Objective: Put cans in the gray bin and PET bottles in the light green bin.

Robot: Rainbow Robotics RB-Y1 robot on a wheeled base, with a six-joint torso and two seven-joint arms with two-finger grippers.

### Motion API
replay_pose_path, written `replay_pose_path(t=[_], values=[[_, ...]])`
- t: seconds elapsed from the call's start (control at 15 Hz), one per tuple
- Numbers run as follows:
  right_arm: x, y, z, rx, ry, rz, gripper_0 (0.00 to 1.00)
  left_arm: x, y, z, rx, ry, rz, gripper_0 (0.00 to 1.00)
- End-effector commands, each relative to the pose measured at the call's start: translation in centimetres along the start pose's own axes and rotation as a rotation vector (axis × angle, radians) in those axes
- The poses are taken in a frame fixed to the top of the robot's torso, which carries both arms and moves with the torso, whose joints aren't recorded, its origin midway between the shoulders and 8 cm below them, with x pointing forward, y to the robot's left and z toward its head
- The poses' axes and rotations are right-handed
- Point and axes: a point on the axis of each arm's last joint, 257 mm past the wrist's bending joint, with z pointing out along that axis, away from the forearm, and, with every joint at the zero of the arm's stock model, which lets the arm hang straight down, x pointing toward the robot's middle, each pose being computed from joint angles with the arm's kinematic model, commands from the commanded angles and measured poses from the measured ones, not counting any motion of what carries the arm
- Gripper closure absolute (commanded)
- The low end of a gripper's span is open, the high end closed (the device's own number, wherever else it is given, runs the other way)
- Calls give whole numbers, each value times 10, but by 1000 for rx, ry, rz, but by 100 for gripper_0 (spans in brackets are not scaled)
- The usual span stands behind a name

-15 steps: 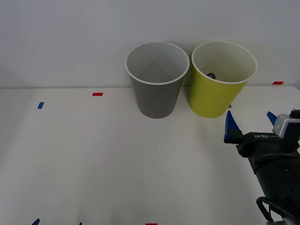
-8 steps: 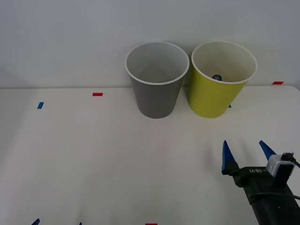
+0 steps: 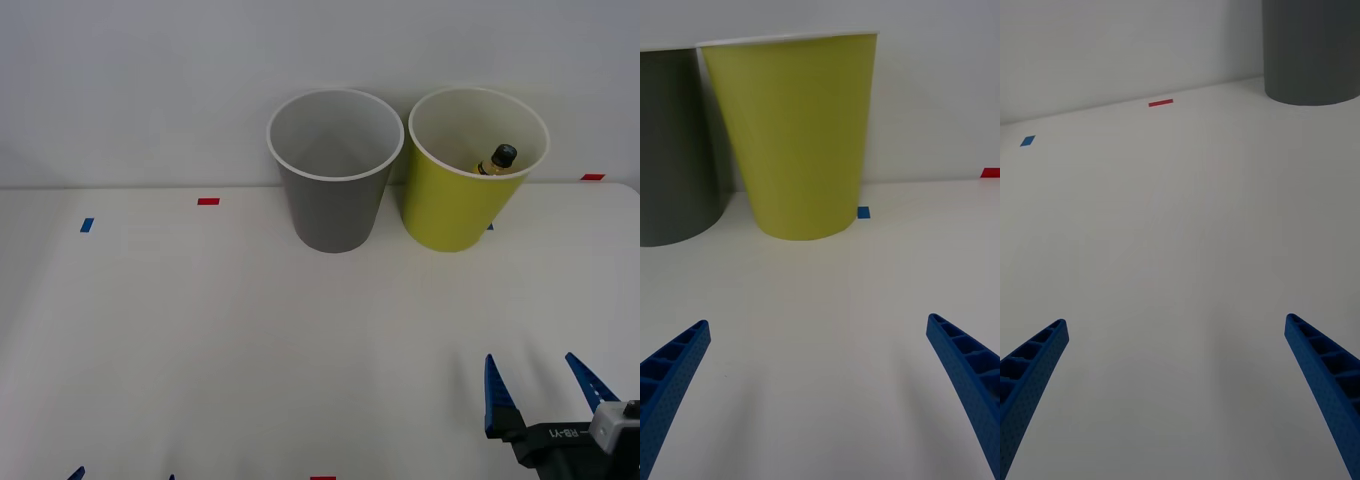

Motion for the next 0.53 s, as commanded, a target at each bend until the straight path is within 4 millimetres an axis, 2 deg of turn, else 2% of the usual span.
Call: replay_pose_path(t=[0.07, 0.27, 0.53], values=[[18, 6, -26, 5, 44, -23, 0, 0, 0, 0, 0, 0, 0, 0], [35, 12, -55, -6, 102, -7, 0, 0, 0, 0, 0, 0, 0, 0], [59, 13, -75, -35, 120, -7, 0, 0, 0, 0, 0, 0, 0, 0]])
